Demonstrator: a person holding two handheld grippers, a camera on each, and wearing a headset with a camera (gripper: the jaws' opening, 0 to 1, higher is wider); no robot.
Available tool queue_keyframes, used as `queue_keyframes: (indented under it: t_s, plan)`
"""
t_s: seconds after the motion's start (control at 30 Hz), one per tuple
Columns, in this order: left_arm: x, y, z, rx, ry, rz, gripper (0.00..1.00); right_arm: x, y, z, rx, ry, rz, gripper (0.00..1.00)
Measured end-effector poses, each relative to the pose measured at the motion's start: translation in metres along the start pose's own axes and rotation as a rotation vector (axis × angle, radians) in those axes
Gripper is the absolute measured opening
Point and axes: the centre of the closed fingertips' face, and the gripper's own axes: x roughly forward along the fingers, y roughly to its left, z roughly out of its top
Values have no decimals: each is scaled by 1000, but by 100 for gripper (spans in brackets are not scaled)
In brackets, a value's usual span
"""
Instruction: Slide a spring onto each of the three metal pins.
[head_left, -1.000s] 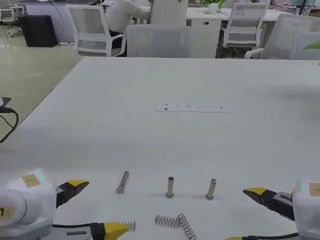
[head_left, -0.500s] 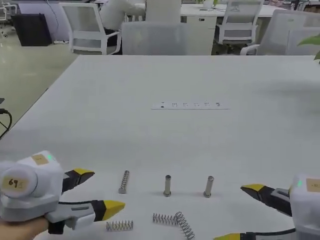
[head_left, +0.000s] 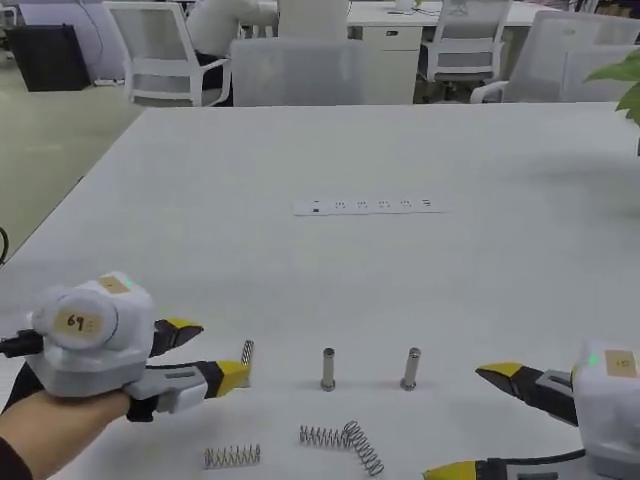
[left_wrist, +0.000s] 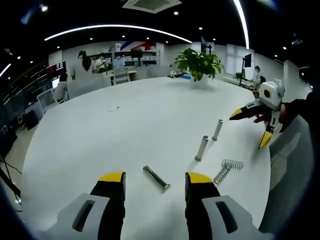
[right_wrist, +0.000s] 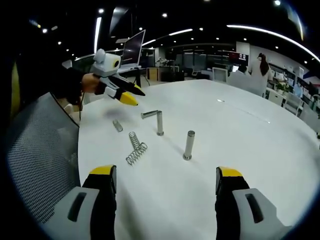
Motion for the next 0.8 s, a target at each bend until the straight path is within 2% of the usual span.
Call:
queue_keyframes:
  t_s: [0.2,0.27,0.5,0.63,0.8]
  plan:
    - [12,3,0,3,41,21,35,0,0,-1,1,1,0,80]
    - [15,6,-1,9,58,42,35,0,0,-1,2,2,0,80]
    - [29,12,-5,27,102,66,29,0,0,-1,3,3,2,80]
    - [35,18,-9,33,137,90,25,1,1,-3,-1,10,6,80]
    - [42,19,-16,19,174,92,23,1,1,-3,-2,11,9,80]
